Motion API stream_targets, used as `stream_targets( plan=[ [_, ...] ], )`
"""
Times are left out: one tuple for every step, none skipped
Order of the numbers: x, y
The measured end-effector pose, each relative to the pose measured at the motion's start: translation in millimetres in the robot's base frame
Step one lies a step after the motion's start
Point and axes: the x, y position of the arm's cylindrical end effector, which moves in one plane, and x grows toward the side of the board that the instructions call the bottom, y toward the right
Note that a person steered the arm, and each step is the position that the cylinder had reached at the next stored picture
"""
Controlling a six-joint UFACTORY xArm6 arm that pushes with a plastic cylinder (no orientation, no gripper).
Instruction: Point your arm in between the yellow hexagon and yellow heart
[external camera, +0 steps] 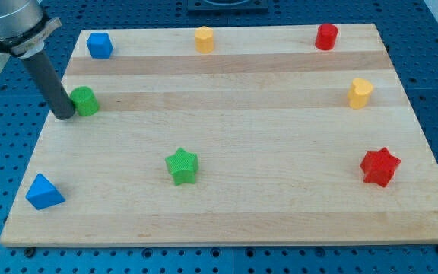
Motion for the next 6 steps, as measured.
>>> stream_targets(
  plan=[
    [0, 0],
    [0, 0],
    [7, 48],
    [1, 145],
    [0, 260],
    [0, 365]
  ],
)
